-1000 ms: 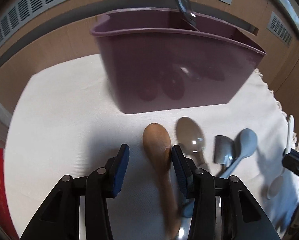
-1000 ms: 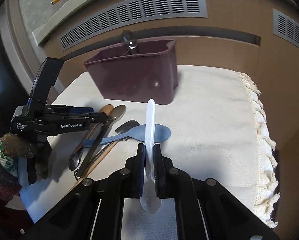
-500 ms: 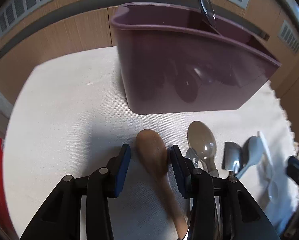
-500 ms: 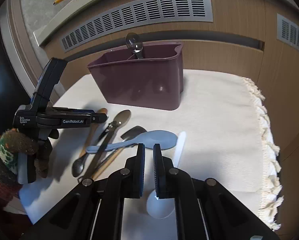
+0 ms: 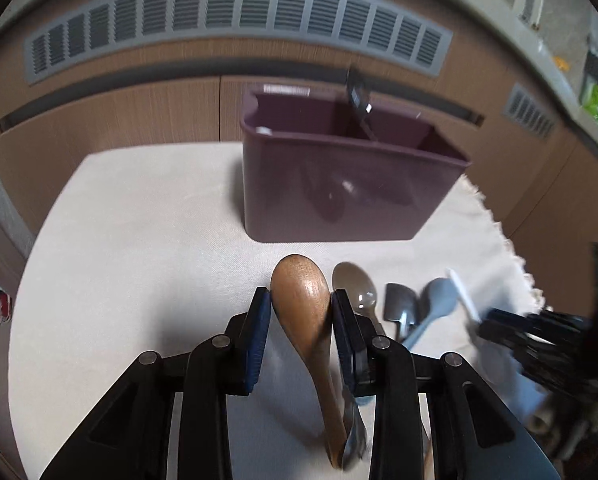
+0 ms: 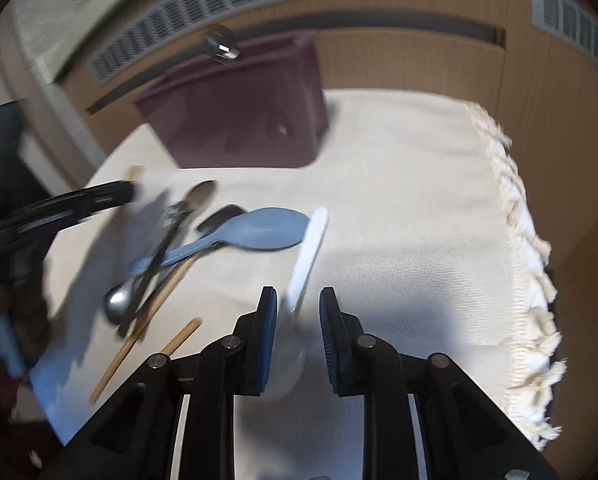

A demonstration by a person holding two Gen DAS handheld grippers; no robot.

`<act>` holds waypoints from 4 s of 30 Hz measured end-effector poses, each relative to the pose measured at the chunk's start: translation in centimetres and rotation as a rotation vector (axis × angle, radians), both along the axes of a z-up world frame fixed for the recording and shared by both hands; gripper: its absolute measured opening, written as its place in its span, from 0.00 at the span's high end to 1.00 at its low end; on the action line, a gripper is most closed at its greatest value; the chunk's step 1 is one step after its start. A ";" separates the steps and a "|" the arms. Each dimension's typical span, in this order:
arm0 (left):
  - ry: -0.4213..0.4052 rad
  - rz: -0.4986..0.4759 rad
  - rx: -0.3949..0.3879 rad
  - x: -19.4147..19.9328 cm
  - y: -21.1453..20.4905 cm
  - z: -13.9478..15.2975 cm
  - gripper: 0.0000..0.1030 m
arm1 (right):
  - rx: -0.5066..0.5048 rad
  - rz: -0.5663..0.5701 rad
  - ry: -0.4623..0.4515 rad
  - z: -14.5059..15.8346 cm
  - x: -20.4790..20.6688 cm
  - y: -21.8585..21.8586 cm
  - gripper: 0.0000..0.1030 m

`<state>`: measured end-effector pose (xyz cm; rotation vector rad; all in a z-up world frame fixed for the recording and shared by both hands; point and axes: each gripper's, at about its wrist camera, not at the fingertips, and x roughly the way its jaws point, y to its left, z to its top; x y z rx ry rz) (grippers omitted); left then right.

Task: Organize utensils
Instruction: 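Grasp and lift the wooden spoon with the left gripper while the right lifts the white spoon, then lower both spoons into the purple caddy and open both grippers, then reach the right gripper into the pile and grasp a metal spoon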

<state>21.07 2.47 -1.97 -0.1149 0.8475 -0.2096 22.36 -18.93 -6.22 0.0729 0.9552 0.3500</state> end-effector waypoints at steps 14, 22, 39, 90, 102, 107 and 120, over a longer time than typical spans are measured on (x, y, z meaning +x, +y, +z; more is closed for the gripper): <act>-0.039 -0.001 -0.024 -2.7 0.3 2.5 0.70 | -0.136 -0.007 -0.060 1.0 2.3 3.4 0.91; -0.093 -0.019 -0.047 -5.0 0.3 4.6 0.71 | -0.012 0.000 -0.201 6.4 -3.2 2.2 0.91; -0.517 -0.064 0.040 -8.5 -0.8 19.7 0.71 | 0.090 0.021 -0.539 17.1 -5.5 2.2 0.91; 0.045 -0.055 -0.026 0.1 2.4 0.4 0.54 | 0.042 0.097 -0.089 3.7 0.0 4.4 0.76; 0.133 -0.164 -0.142 -5.3 1.6 -3.3 0.54 | 0.128 0.049 0.011 1.8 -1.2 6.3 0.76; 0.134 -0.209 -0.087 -5.6 -1.5 -3.4 0.54 | 0.045 0.066 -0.053 2.6 -2.6 6.5 0.76; 0.093 -0.024 0.019 -4.8 4.0 -2.6 0.54 | 0.028 0.023 -0.053 1.9 -2.5 4.9 0.76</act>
